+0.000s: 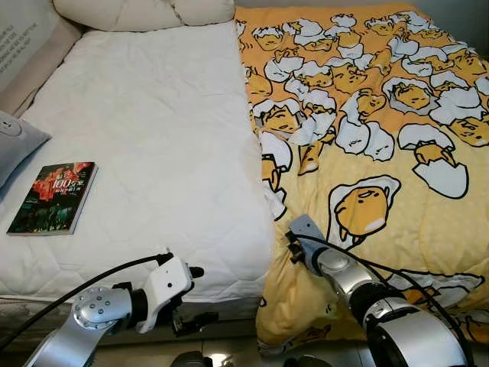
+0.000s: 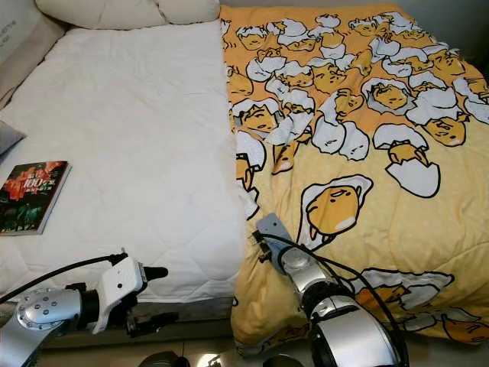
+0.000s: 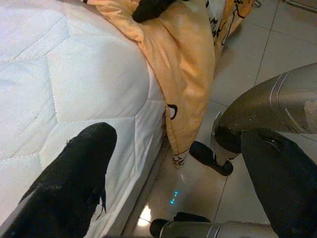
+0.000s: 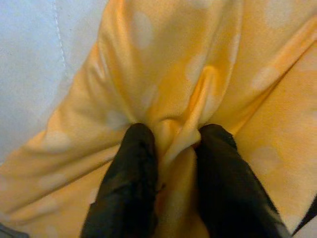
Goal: Clean up the room
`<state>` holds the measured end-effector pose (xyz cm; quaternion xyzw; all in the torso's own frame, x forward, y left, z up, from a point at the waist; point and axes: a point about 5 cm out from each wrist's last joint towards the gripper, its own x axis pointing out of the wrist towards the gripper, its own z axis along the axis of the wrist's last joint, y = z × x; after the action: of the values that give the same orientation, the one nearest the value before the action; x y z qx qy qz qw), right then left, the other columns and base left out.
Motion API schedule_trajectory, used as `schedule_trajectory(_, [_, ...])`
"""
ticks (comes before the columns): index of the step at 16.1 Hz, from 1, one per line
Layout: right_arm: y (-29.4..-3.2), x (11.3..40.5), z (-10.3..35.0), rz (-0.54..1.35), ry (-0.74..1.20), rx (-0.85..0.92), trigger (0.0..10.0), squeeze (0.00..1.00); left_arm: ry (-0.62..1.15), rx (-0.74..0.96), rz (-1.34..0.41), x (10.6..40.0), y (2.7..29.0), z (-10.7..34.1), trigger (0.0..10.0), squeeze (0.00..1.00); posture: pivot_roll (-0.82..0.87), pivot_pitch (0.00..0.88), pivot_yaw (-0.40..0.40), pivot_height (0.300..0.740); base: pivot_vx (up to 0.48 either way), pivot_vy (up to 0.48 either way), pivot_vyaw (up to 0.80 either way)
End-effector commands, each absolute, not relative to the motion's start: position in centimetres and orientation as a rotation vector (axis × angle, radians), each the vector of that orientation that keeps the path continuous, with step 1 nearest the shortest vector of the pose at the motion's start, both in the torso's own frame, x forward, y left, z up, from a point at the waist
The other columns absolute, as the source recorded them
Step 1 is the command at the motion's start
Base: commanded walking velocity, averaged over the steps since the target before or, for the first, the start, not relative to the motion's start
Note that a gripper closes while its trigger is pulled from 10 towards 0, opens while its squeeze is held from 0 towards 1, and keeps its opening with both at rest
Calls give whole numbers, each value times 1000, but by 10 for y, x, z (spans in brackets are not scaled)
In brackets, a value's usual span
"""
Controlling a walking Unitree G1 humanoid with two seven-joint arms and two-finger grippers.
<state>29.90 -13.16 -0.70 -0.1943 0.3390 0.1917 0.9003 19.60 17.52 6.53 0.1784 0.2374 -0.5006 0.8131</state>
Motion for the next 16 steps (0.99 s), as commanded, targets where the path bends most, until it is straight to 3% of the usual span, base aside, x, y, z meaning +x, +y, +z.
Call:
schedule_trajectory(1, [-136, 294, -12, 393, 730, -390, 0, 0, 495, 391, -1069, 198, 173, 68, 10000, 0, 157, 71, 27, 740, 0, 0, 0])
schedule_trajectory(7, [-137, 299, -4, 463, 666, -302, 0, 0, 447, 392, -1074, 207, 162, 78, 10000, 0, 129, 16, 20, 740, 0, 0, 0])
schedule_trajectory(16, [-135, 250, -13, 960, 646, -106, 0, 0, 412, 394, -1083, 212, 152, 101, 10000, 0, 94, 0, 36, 740, 0, 0, 0])
